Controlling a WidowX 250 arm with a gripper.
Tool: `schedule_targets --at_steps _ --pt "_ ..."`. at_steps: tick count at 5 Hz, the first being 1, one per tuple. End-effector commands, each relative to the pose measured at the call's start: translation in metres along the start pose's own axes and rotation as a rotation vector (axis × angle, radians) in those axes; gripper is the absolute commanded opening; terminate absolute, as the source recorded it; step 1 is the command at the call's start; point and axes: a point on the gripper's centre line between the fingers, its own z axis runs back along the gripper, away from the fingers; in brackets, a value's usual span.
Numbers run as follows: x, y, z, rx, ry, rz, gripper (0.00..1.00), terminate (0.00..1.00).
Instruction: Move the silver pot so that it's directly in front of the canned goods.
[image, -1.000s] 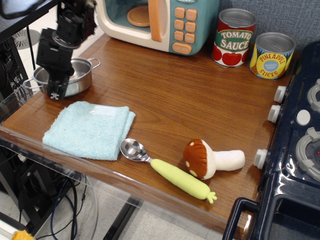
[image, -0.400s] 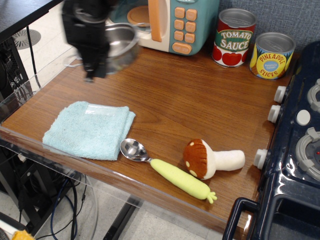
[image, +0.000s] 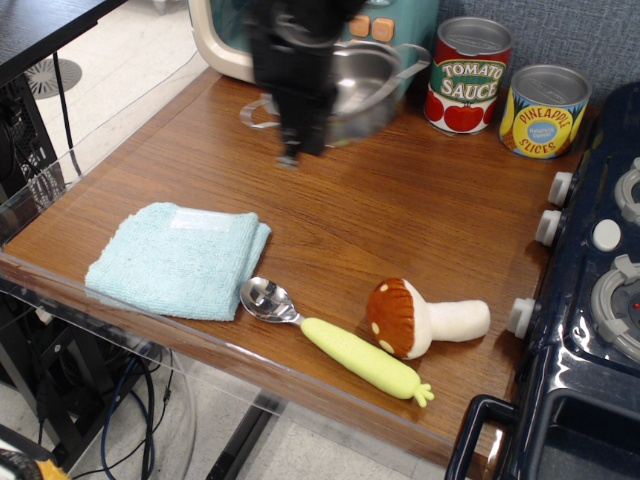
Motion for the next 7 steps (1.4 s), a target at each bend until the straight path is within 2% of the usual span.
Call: schedule_targets --at_steps 1,2,3,5,6,7 --pt "-0.067 -0.012 -0.002 -0.041 0.029 -0.146 0.00 0.00" --pt "-0.083 -0.015 -0.014 -0.033 0.008 -0.182 0.00 0.00" --pt "-0.087 -0.014 -0.033 -0.009 -0.032 -0.194 0.00 0.00" --pt "-0.075 -0.018 -0.053 0.015 -0.077 -0.172 0.00 0.00" --pt "-0.076 -0.018 -0.057 0.053 -0.086 -0.192 0.00 0.00" --pt "-0.074 -0.017 -0.056 0.065 -0.077 -0.166 1.00 0.00"
